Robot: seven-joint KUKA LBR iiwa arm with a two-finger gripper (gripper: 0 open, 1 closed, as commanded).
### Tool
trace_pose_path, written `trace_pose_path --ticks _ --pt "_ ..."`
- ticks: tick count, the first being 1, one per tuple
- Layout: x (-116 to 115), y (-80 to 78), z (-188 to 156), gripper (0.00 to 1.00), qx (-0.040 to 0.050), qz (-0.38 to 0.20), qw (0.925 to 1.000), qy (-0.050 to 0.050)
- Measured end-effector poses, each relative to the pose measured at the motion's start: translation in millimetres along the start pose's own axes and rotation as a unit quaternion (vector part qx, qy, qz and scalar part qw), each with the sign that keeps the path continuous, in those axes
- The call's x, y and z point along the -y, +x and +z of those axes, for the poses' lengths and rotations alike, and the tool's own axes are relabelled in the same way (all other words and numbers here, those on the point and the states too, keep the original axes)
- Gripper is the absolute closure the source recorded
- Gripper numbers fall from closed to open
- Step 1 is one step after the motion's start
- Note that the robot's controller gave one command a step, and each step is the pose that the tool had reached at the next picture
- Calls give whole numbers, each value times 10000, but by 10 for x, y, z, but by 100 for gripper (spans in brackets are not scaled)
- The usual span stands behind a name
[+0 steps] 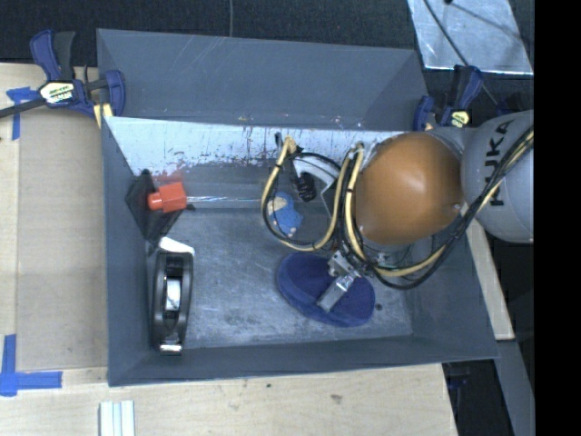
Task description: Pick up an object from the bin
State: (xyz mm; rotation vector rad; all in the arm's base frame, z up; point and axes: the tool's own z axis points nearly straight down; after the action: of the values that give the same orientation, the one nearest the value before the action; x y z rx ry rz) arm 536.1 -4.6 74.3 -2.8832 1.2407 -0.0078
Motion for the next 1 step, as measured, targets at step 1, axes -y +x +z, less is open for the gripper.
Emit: trace_pose_path --ticks 1 --pt "143 -76 4 100 20 -2783 9605 -13"
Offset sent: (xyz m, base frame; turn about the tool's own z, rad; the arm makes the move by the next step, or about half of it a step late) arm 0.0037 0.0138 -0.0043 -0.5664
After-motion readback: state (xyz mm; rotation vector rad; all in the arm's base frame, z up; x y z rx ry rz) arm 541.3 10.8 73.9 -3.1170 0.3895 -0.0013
